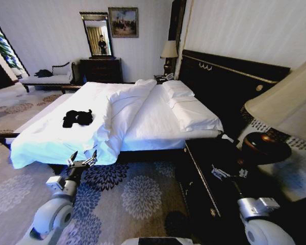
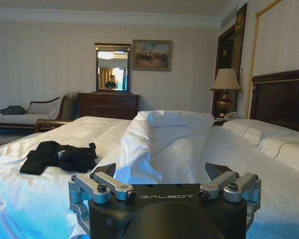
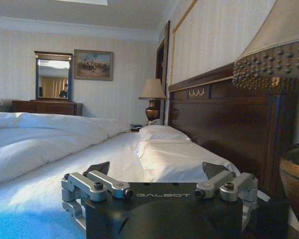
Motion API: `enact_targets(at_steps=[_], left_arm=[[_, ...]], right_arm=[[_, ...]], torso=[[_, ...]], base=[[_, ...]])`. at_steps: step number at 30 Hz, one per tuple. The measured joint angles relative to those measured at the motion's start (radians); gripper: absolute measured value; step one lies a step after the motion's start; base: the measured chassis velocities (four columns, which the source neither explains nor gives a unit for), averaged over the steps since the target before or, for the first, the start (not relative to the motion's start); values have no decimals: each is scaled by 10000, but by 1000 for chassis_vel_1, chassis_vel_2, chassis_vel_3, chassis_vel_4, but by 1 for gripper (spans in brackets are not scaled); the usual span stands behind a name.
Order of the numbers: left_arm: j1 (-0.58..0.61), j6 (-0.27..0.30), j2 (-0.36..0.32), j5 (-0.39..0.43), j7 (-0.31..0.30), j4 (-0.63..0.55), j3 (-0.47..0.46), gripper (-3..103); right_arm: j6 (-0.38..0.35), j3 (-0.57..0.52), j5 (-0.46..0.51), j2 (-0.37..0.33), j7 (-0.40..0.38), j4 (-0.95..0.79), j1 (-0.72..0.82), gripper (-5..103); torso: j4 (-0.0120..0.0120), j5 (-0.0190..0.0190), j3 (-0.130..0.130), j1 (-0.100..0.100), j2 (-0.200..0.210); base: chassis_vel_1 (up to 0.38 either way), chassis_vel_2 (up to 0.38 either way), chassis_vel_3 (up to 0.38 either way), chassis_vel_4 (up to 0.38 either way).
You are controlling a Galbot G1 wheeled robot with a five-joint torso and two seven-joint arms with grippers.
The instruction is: Fold the clothes on the bed.
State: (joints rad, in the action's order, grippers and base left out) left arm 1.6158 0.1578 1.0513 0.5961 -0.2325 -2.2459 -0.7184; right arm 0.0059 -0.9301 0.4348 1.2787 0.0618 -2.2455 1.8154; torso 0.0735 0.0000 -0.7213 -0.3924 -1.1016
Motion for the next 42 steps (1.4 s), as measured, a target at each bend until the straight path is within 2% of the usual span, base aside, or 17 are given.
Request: enact_targets(at_steps=[14, 15, 20, 42], left_arm=[[91, 98, -22, 77, -69, -177, 21, 100], [113, 97, -14, 52, -62, -177, 35, 103], [156, 87, 37, -33, -24, -179, 105, 99], [101, 79, 27, -107, -21, -133, 179, 99]], right_arm=[[-102, 84, -41, -47, -47, -31, -79, 100], [-103, 91, -6, -51, -43, -51, -78, 100], [-115, 37, 50, -104, -31, -123, -77, 100], [-183, -103, 153, -152, -101, -152, -132, 100]], torso=[[0, 2, 0, 2, 1], [-1, 0, 0, 1, 0], [-3, 1, 0, 1, 0], [-1, -1, 0, -1, 0]], base=[[-169, 163, 171, -168], [-215, 208, 212, -189], [-188, 207, 208, -184], [-221, 225, 208, -211]])
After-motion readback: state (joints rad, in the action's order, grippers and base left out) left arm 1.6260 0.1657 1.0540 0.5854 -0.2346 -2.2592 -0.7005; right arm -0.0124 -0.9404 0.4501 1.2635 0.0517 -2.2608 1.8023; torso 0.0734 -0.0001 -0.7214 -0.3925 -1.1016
